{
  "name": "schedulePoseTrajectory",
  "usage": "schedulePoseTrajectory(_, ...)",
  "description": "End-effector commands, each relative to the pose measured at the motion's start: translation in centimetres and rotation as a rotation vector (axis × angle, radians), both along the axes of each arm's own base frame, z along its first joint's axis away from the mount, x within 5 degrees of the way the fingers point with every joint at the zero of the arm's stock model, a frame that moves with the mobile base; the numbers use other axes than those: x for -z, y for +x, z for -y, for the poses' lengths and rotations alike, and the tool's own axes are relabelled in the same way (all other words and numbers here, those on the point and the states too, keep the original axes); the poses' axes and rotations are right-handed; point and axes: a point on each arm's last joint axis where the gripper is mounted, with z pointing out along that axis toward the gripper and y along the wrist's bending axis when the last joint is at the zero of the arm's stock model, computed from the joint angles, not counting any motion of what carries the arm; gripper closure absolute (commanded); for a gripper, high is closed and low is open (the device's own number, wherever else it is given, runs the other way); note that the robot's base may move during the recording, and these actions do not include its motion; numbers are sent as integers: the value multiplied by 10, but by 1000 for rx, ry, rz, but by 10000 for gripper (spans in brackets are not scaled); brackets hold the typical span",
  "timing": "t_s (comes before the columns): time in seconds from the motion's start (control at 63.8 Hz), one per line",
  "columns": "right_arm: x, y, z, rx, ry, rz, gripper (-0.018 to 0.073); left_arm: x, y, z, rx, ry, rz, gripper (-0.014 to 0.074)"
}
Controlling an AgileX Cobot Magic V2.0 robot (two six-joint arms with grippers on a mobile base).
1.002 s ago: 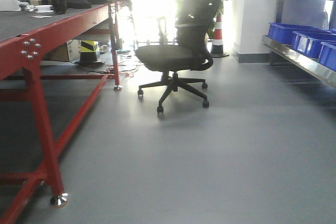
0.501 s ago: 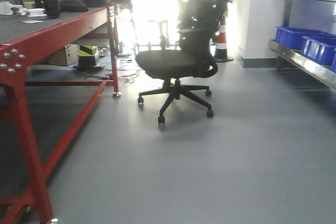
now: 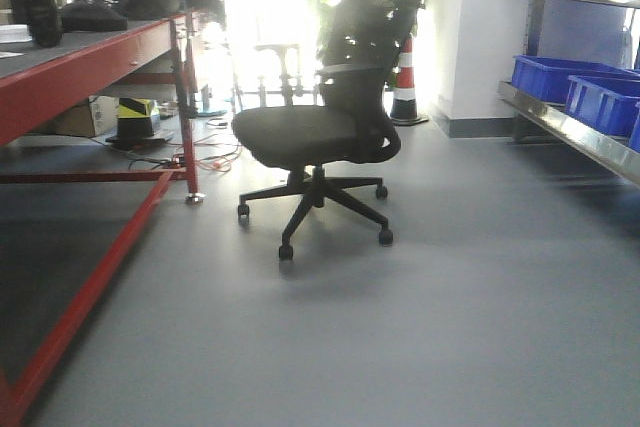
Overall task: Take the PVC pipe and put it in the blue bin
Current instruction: 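Drive the base toward the shelf rack of blue bins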
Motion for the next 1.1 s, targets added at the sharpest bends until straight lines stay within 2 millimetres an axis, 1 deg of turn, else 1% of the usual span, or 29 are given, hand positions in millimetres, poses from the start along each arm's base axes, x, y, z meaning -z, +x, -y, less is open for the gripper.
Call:
schedulePoseTrajectory(0.0,-3,-1,0,3,-7,30,721,-3,-2,1,8,-9,30,707)
schedulePoseTrajectory(1.081,-3,-1,0,3,-7,30,721,-3,-2,0,7,-10,34,707)
